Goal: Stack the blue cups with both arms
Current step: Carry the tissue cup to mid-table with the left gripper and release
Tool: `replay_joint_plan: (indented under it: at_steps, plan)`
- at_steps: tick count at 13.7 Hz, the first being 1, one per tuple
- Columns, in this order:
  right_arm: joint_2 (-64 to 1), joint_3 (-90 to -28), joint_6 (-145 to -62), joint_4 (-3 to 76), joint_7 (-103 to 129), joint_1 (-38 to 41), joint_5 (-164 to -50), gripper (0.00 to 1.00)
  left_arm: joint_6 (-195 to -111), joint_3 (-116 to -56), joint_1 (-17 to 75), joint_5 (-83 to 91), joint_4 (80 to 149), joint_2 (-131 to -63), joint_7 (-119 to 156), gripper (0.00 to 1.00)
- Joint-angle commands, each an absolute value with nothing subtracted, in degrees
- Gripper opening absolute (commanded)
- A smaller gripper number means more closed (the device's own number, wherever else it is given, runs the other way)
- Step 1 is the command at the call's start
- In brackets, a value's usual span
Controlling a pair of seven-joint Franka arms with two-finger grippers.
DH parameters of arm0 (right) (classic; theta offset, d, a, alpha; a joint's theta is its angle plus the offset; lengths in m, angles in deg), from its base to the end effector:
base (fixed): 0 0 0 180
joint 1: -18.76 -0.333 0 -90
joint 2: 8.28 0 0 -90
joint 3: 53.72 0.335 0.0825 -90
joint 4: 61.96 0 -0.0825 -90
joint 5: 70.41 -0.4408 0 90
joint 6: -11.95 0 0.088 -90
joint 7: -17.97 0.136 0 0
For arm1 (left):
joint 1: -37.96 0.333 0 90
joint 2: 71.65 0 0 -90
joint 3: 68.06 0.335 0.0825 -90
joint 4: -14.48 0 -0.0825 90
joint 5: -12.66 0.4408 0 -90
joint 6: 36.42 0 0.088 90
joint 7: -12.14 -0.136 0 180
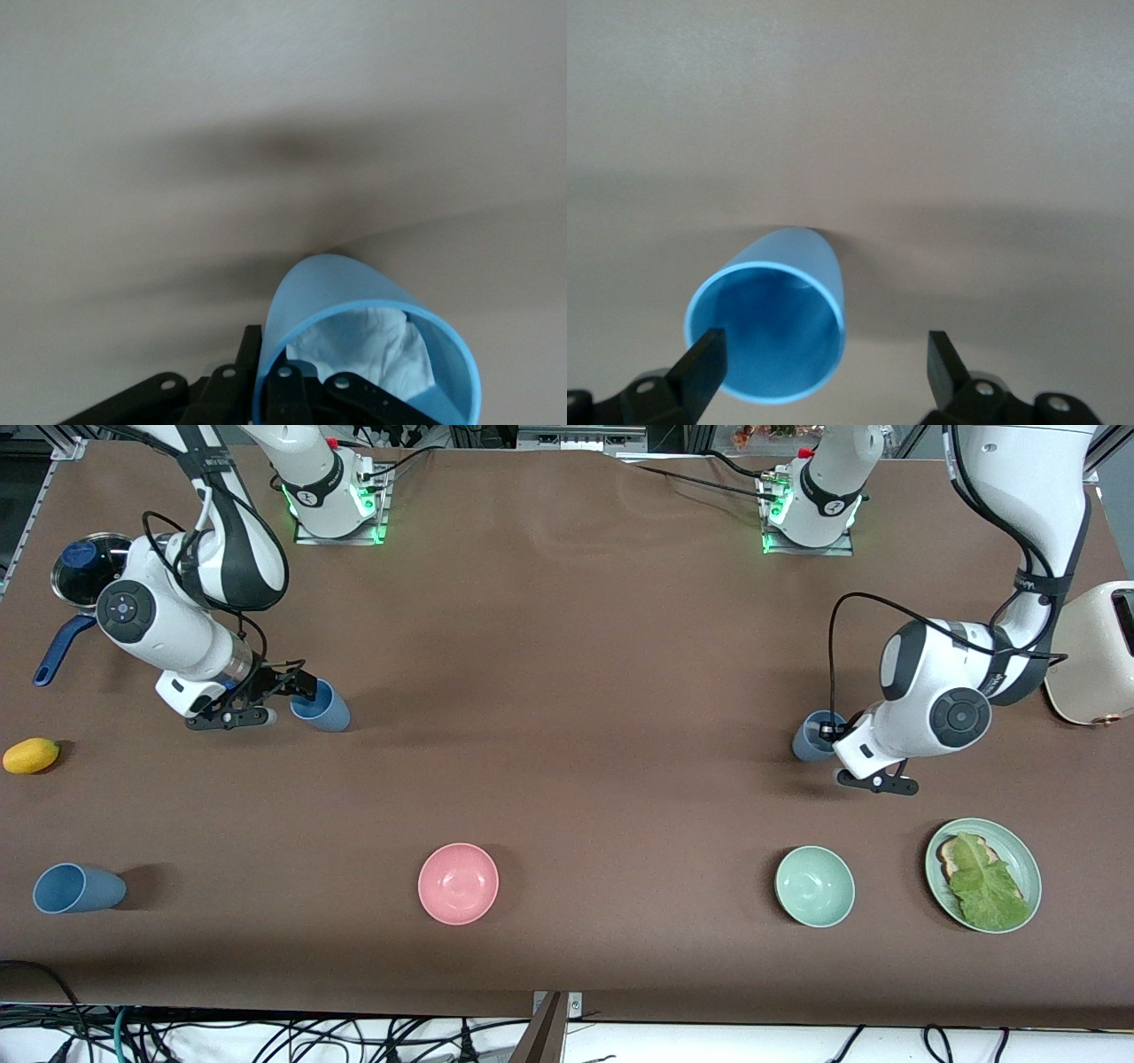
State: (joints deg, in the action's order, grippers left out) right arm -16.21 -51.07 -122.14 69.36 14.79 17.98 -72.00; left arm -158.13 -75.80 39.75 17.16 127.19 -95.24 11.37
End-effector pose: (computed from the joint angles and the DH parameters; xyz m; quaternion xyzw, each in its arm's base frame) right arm 0.5525 0.0345 0.2301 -0.9978 -0.0474 0.0450 0.0126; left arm 0.6225 -0.0599 0.1937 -0.9889 0.0806 0.1243 0.0087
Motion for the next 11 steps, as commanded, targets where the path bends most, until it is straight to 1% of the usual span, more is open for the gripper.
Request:
replay_joint_plan:
  at_steps: [1, 2, 4, 6, 8, 10, 11]
  plan:
    - [-17.50, -52.14, -124.10, 69.70, 12.26, 18.06, -71.47, 1.00, -151.32, -79.47, 38.84, 17.67, 120.41, -94.50, 12.22, 0.00]
    - [-17.86, -52.32, -124.19, 69.70, 12.17, 18.06, -71.47, 1.00, -149.37, -81.05, 38.49, 16.45, 117.95, -94.68, 14.23, 0.00]
    - [-18.30, -52.32, -124.28, 69.79, 12.25, 18.06, -71.47, 1.00, -149.26, -84.48, 37.18, 12.50, 116.35, -96.25, 17.49, 0.00]
    - [-18.91, -52.32, -124.81, 69.79, 12.25, 18.06, -71.47, 1.00, -149.35, -84.76, 32.10, 10.82, 111.27, -100.02, 22.31, 0.00]
    - [-19.53, -52.32, -125.42, 69.79, 12.25, 17.97, -71.55, 0.99, -150.23, -84.76, 26.48, 9.24, 108.18, -102.66, 27.76, 0.00]
    - [-20.14, -52.32, -125.95, 69.79, 12.25, 17.97, -71.56, 0.94, -152.59, -84.76, 22.77, 9.32, 106.94, -104.95, 33.30, 0.00]
    - [-20.23, -52.32, -126.13, 69.79, 12.25, 17.97, -71.64, 0.87, -154.17, -84.76, 20.58, 9.58, 106.94, -106.09, 33.58, 0.00]
